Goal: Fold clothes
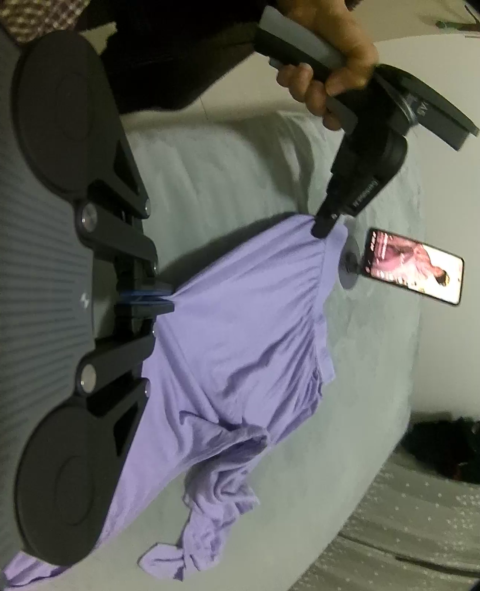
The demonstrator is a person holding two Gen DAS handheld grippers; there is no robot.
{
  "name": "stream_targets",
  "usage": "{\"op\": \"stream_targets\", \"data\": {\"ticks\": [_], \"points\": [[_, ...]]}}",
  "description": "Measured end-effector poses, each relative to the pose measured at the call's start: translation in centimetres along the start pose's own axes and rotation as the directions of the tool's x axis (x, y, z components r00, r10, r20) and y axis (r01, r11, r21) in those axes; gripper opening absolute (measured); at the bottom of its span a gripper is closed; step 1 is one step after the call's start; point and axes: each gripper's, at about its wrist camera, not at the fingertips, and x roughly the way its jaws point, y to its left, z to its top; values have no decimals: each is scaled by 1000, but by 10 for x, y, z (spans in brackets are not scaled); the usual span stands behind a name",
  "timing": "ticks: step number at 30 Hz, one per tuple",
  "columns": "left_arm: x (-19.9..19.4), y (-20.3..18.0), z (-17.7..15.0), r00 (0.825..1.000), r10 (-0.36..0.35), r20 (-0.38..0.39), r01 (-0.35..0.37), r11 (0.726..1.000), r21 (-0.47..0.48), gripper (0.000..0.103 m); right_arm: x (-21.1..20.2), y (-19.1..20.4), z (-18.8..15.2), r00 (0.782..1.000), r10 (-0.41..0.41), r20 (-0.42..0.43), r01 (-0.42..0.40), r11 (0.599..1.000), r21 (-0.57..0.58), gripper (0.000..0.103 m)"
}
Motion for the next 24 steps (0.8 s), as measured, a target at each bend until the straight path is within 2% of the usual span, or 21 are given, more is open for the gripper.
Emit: {"op": "stream_targets", "data": {"ticks": [6,9,11,15,19,20,24], "points": [[4,4,-5,997,33,-67,-32,999,14,5,7,-4,-2,999,1,-38,-1,1000,9,2],[6,5,-5,996,36,-77,-35,999,18,5,13,-3,-3,999,-2,-48,2,1000,7,5],[5,6,-4,997,24,-76,-23,1000,6,7,11,-1,-3,999,-8,-41,8,1000,-3,13],[0,6,-2,997,-3,-77,2,1000,-12,9,8,-2,-3,999,-12,-39,12,1000,8,16],[-9,3,-2,998,-10,-61,10,1000,10,13,2,-8,-5,999,-29,-32,30,999,29,32],[-12,3,-1,999,-10,-52,11,1000,16,14,0,-10,-7,999,-34,-28,35,999,33,34],[-23,-1,3,1000,-8,-18,9,999,53,31,-8,-21,-13,999,-47,-27,49,997,65,34]]}}
